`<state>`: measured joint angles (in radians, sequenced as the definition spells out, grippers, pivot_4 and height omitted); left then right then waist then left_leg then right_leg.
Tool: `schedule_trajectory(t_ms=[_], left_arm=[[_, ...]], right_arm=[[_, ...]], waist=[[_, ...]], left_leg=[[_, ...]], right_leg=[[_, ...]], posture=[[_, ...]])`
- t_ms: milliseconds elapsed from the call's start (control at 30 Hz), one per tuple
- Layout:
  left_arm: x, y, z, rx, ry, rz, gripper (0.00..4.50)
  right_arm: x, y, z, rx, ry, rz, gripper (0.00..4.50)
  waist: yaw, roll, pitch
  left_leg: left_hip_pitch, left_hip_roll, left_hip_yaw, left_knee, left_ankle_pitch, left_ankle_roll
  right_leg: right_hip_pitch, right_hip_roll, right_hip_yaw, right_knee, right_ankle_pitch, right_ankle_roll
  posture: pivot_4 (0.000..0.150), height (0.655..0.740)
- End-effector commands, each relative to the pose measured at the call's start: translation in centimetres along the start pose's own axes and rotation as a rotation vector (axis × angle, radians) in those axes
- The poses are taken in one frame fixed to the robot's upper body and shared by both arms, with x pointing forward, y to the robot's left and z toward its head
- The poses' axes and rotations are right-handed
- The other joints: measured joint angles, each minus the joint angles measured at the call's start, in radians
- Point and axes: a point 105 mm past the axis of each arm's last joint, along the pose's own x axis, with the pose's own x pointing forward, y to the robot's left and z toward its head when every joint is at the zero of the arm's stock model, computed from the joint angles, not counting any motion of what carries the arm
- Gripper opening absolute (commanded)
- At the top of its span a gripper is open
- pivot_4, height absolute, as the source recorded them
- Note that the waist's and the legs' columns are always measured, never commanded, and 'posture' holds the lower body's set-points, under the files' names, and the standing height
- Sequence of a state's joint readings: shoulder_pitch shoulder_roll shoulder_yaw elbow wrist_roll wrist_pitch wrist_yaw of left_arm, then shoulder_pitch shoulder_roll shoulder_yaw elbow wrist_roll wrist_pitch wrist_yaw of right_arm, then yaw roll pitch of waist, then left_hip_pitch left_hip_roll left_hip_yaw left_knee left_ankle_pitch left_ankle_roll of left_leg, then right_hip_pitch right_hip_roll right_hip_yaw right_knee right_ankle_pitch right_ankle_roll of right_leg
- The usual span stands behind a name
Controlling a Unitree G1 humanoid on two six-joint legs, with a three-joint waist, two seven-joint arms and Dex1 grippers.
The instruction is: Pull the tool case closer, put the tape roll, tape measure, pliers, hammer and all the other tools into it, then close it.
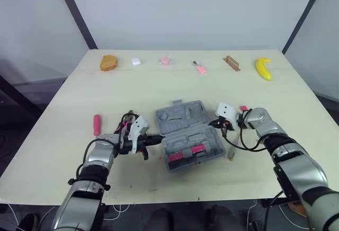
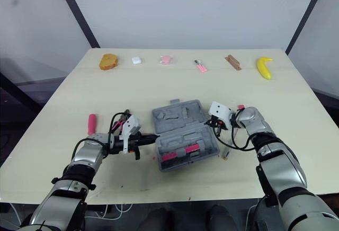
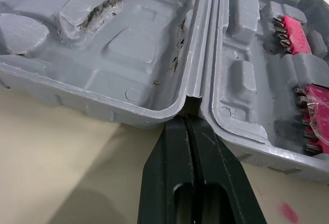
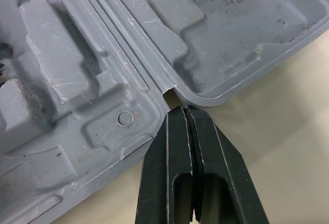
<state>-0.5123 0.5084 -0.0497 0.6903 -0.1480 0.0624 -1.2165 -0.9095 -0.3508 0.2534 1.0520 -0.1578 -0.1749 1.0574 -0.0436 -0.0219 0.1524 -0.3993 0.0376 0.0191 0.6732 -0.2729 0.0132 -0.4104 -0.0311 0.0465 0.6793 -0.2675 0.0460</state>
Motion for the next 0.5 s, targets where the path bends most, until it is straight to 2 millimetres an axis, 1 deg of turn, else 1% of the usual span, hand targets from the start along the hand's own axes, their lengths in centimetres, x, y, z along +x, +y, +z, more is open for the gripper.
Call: schedule_trajectory(t_ms=[33,100,267,500], left_arm=[[0.4,-0.4,1.2,0.037,-0.014,-0.043,0.0],[0.3,-0.4,1.1,0.037,-0.011,-0.047,0.0],[0.0,-1.0,0.9,0.042,0.009,-0.074,0.0],[-0.2,-2.5,0.4,0.054,0.05,-0.134,0.0]], right_arm=[[0.3,0.9,1.4,-0.029,-0.061,0.067,0.01],[0.2,1.2,1.3,-0.027,-0.06,0.084,0.01],[-0.1,2.7,0.9,-0.005,-0.07,0.153,0.01],[-1.1,5.4,0.6,0.032,-0.071,0.215,0.01]], waist=[[0.0,0.0,0.0],[0.0,0.0,0.0],[0.001,0.0,0.0],[0.003,0.0,0.0]], left_leg=[[0.0,0.0,0.0,0.0,0.0,0.0],[0.0,0.0,0.0,0.0,0.0,0.0],[0.0,0.0,0.0,0.0,0.0,0.0],[0.0,0.0,-0.001,0.0,0.0,0.0]], right_leg=[[0.0,0.0,0.0,0.0,0.0,0.0],[0.0,0.0,0.0,0.0,0.0,0.0],[0.0,0.0,0.0,0.0,0.0,0.0],[0.0,0.0,0.0,0.0,0.0,0.0]], posture=[[0.15,0.74],[0.15,0.74],[0.15,0.74],[0.15,0.74]])
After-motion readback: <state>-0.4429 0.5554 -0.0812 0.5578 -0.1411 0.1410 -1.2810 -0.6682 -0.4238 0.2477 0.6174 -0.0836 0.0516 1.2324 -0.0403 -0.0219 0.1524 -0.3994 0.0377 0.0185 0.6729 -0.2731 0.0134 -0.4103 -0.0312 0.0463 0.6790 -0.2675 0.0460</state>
